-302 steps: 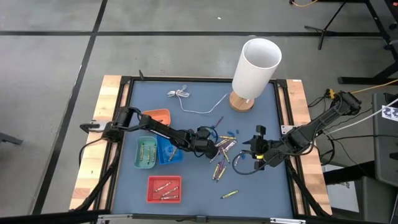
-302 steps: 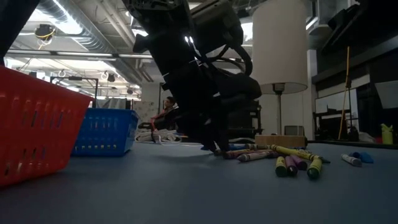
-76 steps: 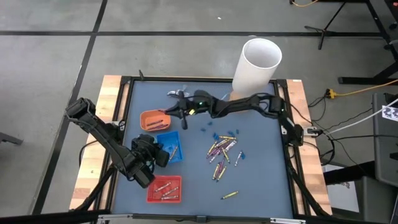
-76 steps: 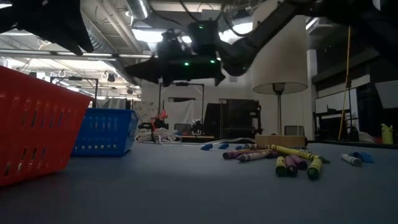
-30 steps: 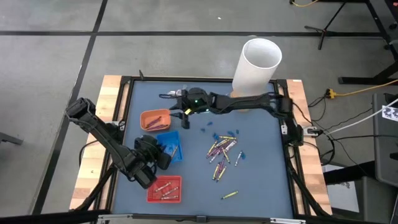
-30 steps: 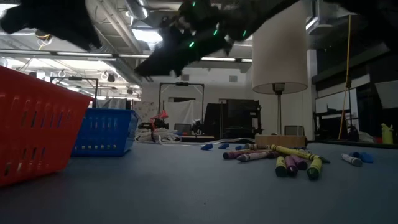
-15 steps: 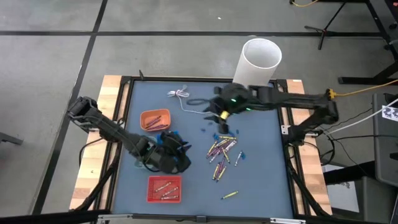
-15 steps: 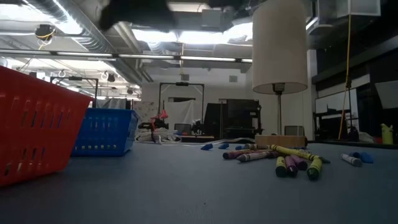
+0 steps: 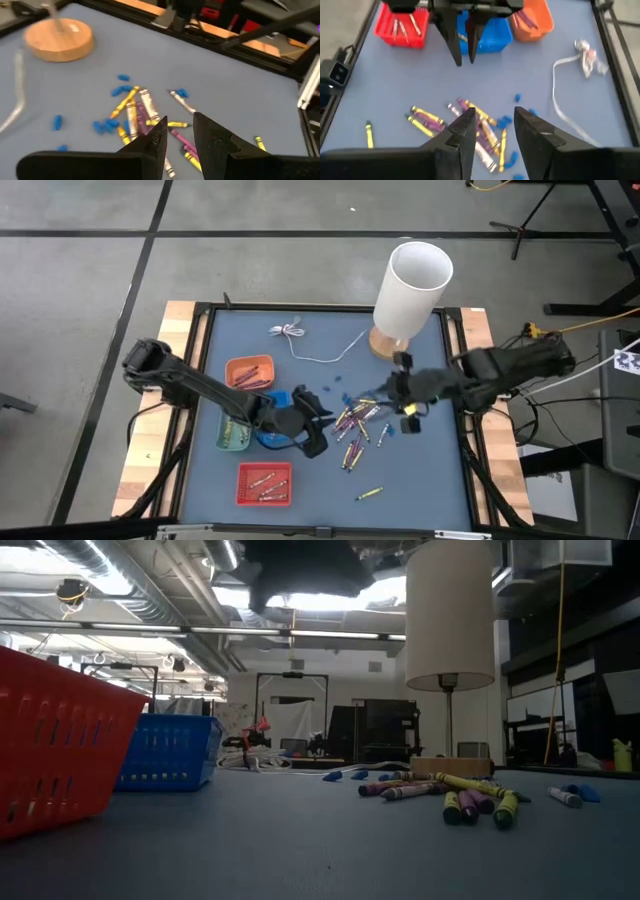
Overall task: Sort crayons
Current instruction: Put the violet crayon into the orange bin
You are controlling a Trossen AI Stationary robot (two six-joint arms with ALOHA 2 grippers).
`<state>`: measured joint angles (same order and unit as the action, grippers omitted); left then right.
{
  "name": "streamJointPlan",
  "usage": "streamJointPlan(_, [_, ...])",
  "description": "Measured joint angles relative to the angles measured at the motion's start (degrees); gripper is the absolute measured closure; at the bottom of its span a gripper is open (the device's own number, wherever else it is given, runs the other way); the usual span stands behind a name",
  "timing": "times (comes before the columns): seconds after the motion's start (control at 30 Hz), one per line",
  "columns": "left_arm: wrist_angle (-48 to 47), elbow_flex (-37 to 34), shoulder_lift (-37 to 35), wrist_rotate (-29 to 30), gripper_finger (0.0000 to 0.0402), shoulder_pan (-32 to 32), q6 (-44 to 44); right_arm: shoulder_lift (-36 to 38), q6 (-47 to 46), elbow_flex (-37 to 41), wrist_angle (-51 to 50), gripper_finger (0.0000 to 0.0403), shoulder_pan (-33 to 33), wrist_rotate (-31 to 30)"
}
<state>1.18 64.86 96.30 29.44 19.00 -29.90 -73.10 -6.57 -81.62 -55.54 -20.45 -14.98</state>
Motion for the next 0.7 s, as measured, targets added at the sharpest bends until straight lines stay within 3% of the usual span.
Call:
streamJointPlan(0.3, [4.09,0.00,8.63,-1.10,0.0322,-0.02,0.59,2.93,-15.74,13.12,0.08,0.0271,-8.92,-8.73])
streamJointPlan(0.7, [7.23,-0.02,18.38,-1.03,0.0322,-0.15,0.62,2.78,-19.13,27.73,12.67,0.0271,-10.29,-8.00])
